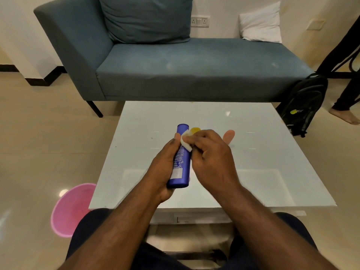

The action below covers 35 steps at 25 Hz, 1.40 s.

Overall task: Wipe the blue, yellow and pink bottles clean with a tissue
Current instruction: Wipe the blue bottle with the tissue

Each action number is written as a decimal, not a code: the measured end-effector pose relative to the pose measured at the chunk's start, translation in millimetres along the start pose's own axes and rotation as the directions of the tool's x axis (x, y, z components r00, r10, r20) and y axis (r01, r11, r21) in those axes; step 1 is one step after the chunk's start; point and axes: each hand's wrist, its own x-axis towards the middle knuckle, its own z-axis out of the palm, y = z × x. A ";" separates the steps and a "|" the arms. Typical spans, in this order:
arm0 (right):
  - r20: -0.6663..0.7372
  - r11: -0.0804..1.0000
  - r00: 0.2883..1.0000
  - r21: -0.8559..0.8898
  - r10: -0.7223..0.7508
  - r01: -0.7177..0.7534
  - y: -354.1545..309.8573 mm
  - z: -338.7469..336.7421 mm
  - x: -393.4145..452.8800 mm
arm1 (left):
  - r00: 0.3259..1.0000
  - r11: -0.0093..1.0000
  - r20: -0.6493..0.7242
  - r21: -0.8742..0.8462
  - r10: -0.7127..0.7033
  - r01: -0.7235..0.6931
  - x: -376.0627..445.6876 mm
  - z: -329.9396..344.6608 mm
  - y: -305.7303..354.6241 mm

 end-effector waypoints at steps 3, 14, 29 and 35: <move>0.007 0.992 0.999 0.116 0.045 -0.046 -2.2 3.4 -9.1 | 1.000 0.999 -0.006 -0.041 0.003 -0.003 3.2 -1.1 4.8; -0.075 0.996 0.997 0.084 0.007 0.000 8.0 4.0 -3.7 | 1.000 1.000 0.008 -0.014 0.006 -0.006 4.3 1.3 2.8; -0.074 0.997 0.996 0.063 0.058 -0.053 12.2 14.9 -10.3 | 0.998 0.986 -0.009 -0.154 -0.070 0.068 -2.2 3.2 -0.4; 0.034 0.996 0.995 -0.002 -0.094 0.094 5.2 19.7 -46.1 | 0.987 0.921 0.071 -0.356 -0.143 0.159 -4.7 -5.7 5.8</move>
